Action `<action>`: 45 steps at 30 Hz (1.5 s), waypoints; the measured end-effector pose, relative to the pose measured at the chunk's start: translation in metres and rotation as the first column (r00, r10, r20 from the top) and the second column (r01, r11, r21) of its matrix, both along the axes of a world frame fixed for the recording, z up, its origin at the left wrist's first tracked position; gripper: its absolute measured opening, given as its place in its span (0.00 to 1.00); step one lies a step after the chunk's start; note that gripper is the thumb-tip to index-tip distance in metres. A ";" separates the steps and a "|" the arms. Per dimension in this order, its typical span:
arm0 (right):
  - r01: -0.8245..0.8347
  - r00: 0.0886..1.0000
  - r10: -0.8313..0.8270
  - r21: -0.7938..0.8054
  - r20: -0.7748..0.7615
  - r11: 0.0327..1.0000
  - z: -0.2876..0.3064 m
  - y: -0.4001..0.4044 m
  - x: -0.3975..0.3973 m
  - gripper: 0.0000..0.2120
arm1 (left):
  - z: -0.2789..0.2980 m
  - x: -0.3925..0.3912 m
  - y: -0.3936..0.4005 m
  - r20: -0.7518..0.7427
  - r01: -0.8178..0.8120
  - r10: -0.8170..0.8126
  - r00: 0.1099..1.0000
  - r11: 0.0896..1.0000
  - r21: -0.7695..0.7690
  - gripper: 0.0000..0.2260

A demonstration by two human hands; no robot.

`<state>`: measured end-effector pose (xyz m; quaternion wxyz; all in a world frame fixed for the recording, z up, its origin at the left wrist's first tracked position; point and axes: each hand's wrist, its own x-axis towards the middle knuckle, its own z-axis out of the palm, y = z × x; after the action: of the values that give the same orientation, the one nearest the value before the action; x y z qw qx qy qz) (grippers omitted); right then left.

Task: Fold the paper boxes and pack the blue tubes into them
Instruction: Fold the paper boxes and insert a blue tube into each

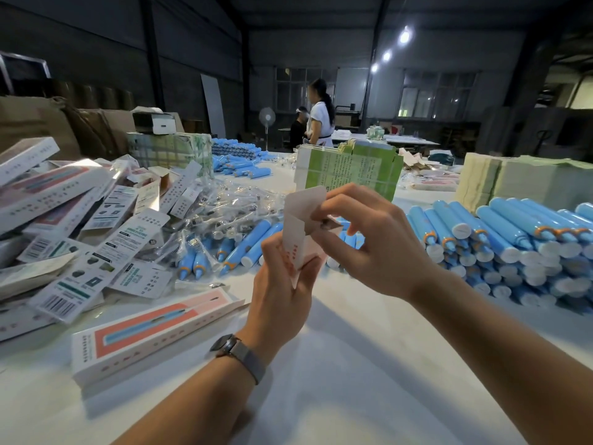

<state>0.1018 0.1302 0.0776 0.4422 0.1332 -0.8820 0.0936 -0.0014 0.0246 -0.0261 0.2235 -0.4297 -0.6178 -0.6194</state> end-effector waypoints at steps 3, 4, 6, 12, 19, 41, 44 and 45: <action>0.036 0.999 -0.037 -0.062 -0.012 0.997 0.002 0.001 0.003 0.07 | 0.000 0.000 0.000 0.000 0.009 -0.009 1.000 1.000 -0.002 0.18; 0.053 0.998 -0.054 -0.074 -0.016 0.996 0.003 0.002 0.004 0.06 | 0.000 0.000 -0.001 0.009 0.010 -0.010 1.000 1.000 -0.002 0.18; 0.048 0.999 -0.048 -0.089 0.007 0.995 0.003 0.001 0.005 0.06 | 0.000 0.000 -0.001 0.018 0.006 -0.006 1.000 1.000 -0.004 0.17; 0.179 0.966 -0.194 0.100 0.168 0.979 0.006 -0.009 0.007 0.15 | 0.003 0.001 -0.002 0.015 0.018 -0.018 1.000 1.000 0.004 0.17; 0.060 0.989 -0.064 0.031 0.131 0.998 0.002 0.001 0.007 0.13 | 0.004 0.002 -0.004 0.077 0.008 -0.010 0.997 1.000 0.025 0.17; -0.205 0.968 0.252 -0.617 -0.012 0.760 -0.020 0.014 -0.006 0.23 | 0.022 0.006 -0.011 -0.083 0.052 -0.051 0.995 0.999 0.010 0.21; -0.206 0.971 0.239 -0.628 -0.033 0.750 -0.021 0.015 -0.003 0.22 | 0.022 0.009 -0.009 -0.079 0.074 -0.074 0.994 0.997 0.002 0.21; -0.208 0.971 0.236 -0.633 -0.041 0.746 -0.022 0.016 -0.001 0.22 | 0.022 0.011 -0.008 -0.080 0.084 -0.083 0.993 0.996 0.000 0.21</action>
<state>0.1007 0.1459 0.0557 0.4282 0.0786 -0.7858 0.4393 0.0095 0.0165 -0.0036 0.2228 -0.4794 -0.5888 -0.6115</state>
